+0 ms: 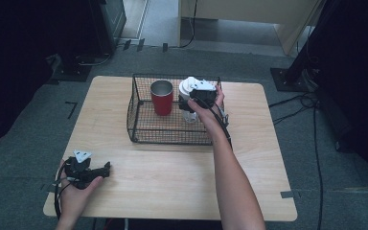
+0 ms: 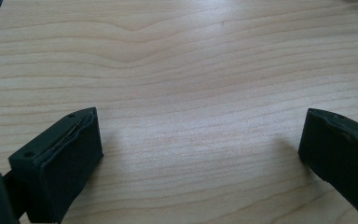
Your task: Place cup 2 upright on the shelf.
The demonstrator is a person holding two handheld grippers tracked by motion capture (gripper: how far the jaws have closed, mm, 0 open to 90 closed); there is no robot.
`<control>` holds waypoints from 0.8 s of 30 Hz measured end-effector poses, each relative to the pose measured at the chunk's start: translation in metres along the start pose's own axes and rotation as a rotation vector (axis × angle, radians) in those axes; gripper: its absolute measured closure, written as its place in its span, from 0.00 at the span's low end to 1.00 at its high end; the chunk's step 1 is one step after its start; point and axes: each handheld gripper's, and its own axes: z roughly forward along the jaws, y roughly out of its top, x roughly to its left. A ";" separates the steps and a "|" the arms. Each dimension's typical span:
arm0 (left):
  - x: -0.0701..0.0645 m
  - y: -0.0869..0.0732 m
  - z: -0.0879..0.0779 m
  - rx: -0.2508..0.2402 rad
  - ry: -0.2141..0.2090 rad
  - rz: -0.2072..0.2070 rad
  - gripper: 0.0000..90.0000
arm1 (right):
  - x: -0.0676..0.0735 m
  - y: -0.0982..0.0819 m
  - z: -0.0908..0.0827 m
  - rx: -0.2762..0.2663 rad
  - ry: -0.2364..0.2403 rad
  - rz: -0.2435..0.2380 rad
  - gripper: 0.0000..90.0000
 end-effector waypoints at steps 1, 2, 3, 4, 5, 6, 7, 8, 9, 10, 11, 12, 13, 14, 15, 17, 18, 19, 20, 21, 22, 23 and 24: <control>0.000 0.000 0.000 0.000 0.000 0.000 0.00 | 0.000 0.000 0.000 -0.001 0.000 0.003 0.09; 0.000 0.000 0.000 0.000 0.000 0.000 0.00 | -0.001 0.000 -0.001 -0.004 0.000 0.003 0.09; 0.000 0.000 0.000 0.000 0.000 0.000 0.00 | -0.001 0.000 -0.002 -0.006 0.001 0.003 0.09; 0.000 0.000 0.000 0.000 0.000 0.000 0.00 | -0.002 0.000 -0.002 -0.008 0.006 0.004 0.08; 0.000 0.000 0.000 0.000 0.000 0.000 0.00 | -0.002 0.000 -0.002 -0.009 0.009 0.005 0.08; 0.000 0.000 0.000 0.000 0.000 0.000 0.00 | -0.002 -0.001 -0.003 -0.008 0.011 0.007 0.05; 0.000 0.000 0.000 0.000 0.000 0.000 0.00 | -0.003 -0.001 -0.003 -0.009 0.014 0.006 0.00; 0.000 0.000 0.000 0.000 0.000 0.000 0.00 | -0.003 0.000 -0.004 -0.007 0.014 0.010 0.00; 0.000 0.000 0.000 0.000 0.000 0.000 0.00 | -0.003 0.000 -0.004 -0.011 0.013 0.013 0.00; 0.000 0.000 0.000 0.000 0.000 0.000 0.00 | -0.004 0.000 -0.004 -0.014 0.013 0.020 0.00; 0.000 0.000 0.000 0.000 0.000 0.000 0.00 | -0.004 0.001 -0.005 -0.019 0.015 0.022 0.00; 0.000 0.000 0.000 0.000 0.000 0.000 0.00 | -0.004 0.001 -0.005 -0.024 0.017 0.027 0.00; 0.000 0.000 0.000 0.000 0.000 0.000 0.00 | -0.004 0.001 -0.006 -0.028 0.019 0.032 0.00; 0.000 0.000 0.000 0.000 0.000 0.000 0.00 | -0.004 0.001 -0.006 -0.030 0.019 0.035 0.00; 0.000 0.000 0.000 0.000 0.000 0.000 0.00 | -0.004 0.001 -0.006 -0.032 0.019 0.037 0.00; 0.000 0.000 0.000 0.000 0.000 0.000 0.00 | -0.004 0.002 -0.008 -0.041 0.019 0.034 0.00; 0.000 0.000 0.000 0.000 0.000 0.000 0.00 | -0.004 0.002 -0.009 -0.045 0.021 0.032 0.00; 0.000 0.000 0.000 0.000 0.000 0.000 0.00 | -0.005 0.003 -0.010 -0.052 0.027 0.035 0.00; 0.000 0.000 0.000 0.000 0.000 0.000 0.00 | -0.005 0.005 -0.012 -0.067 0.032 0.042 0.00; 0.000 0.000 0.000 0.000 0.000 0.000 0.00 | -0.005 0.006 -0.013 -0.079 0.036 0.049 0.00; 0.000 0.000 0.000 0.000 0.000 0.000 0.00 | -0.005 0.008 -0.015 -0.086 0.034 0.048 0.00; 0.000 0.000 0.000 0.000 0.000 0.000 0.00 | -0.005 0.009 -0.016 -0.090 0.027 0.042 0.00; 0.000 0.000 0.000 0.000 0.000 0.000 0.00 | -0.004 0.011 -0.017 -0.093 0.025 0.040 0.00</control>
